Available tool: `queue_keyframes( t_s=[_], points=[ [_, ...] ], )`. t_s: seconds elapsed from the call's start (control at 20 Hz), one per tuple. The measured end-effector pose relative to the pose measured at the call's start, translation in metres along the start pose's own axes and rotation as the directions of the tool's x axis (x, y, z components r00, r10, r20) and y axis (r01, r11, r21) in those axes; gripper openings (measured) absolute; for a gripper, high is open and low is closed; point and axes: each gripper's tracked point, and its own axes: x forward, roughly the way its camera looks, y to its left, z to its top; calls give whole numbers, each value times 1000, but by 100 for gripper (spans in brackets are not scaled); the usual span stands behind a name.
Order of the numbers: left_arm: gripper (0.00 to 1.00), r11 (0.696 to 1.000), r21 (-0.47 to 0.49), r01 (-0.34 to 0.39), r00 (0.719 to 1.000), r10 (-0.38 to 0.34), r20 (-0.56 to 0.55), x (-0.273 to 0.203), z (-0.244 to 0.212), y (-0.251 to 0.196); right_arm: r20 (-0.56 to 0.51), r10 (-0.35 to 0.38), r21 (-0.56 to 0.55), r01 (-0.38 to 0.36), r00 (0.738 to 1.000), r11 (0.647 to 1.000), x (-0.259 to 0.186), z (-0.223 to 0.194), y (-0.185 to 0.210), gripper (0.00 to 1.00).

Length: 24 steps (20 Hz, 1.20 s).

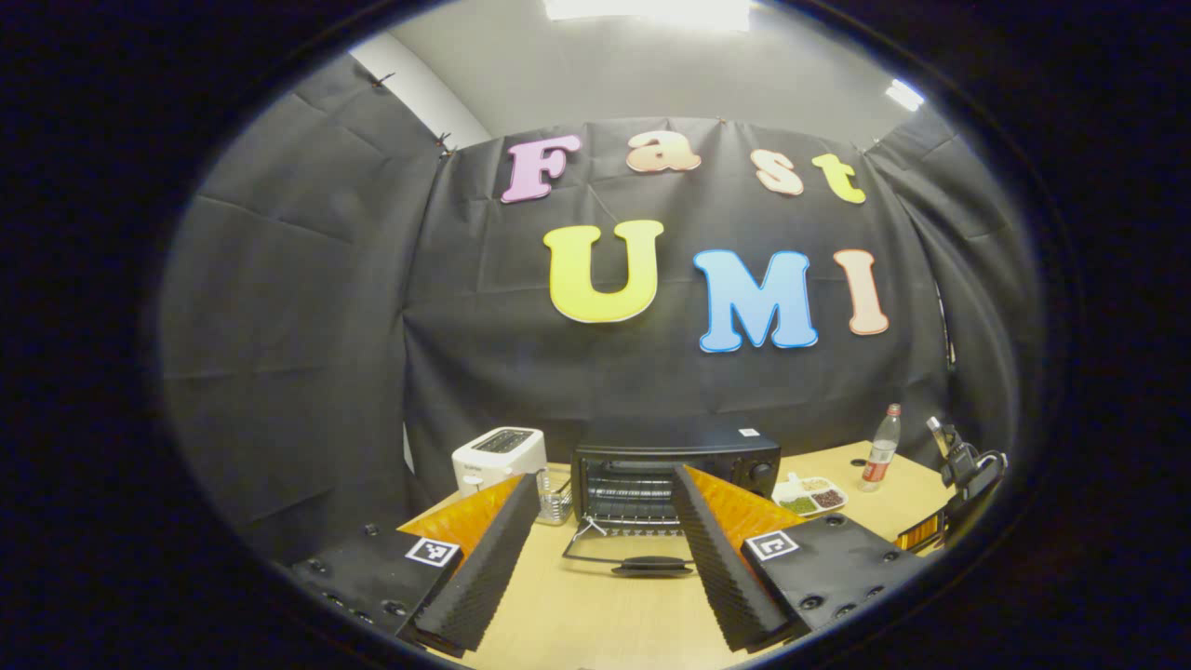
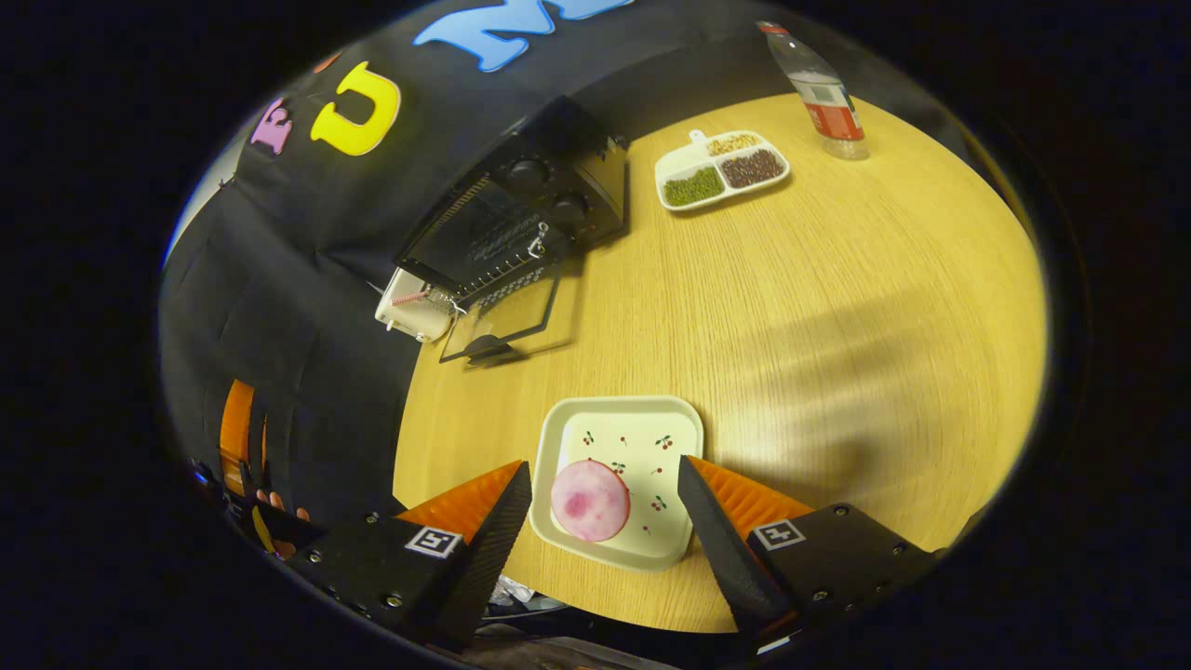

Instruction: Open the electric oven with the left hand, put the food in, and close the electric oven.

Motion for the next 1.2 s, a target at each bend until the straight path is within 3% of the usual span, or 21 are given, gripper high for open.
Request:
queue_keyframes(
  t_s=[0.25, 0.3, 0.35, 0.4, 0.45, 0.5, 0.6, 0.7, 0.75, 0.8, 0.95, 1.2],
  points=[
    [96, 999, -15, -40, 999, 40, -21, -6, -8, 16, -91, -51, 12, 52, 995, 999, 8, -18, -25, 96],
    [92, 999, -17, -43, 999, 43, -26, -4, -9, 17, -111, -58, 13, 60, 992, 998, 12, -23, -28, 96],
    [92, 999, -17, -47, 998, 46, -30, -5, -10, 17, -140, -63, 23, 67, 988, 998, 12, -27, -31, 93],
    [100, 999, -17, -48, 998, 48, -31, -5, -9, 17, -142, -42, 40, 48, 989, 998, 16, -25, -27, 86],
    [92, 999, -17, -50, 998, 50, -28, -5, -8, 17, -151, -48, 51, 56, 987, 997, 15, -25, -30, 86],
    [94, 999, -17, -47, 999, 47, -25, -5, -7, 16, -167, -104, 43, 113, 980, 993, 21, -29, -46, 65],
    [96, 999, -11, -44, 999, 44, -23, -4, -7, 17, -191, -105, 87, 124, 976, 988, 19, -32, -51, 24],
    [91, 999, -8, -38, 999, 38, -21, -3, -7, 15, -209, -93, 108, 118, 973, 987, 19, -30, -50, 22],
    [91, 999, -7, -37, 999, 37, -24, -3, -7, 15, -201, -123, 119, 148, 972, 982, 10, -28, -56, 22],
    [92, 999, -7, -37, 999, 36, -26, -3, -7, 15, -209, -118, 130, 147, 971, 981, 15, -29, -56, 2],
    [92, 999, -10, -34, 999, 33, -27, -1, -7, 14, -217, -100, 119, 128, 971, 985, 14, -32, -54, 0],
    [91, 999, -5, -33, 999, 33, -15, 4, -4, 15, -170, 4, 177, 26, 985, 984, -4, -17, -50, 0]
  ],
)
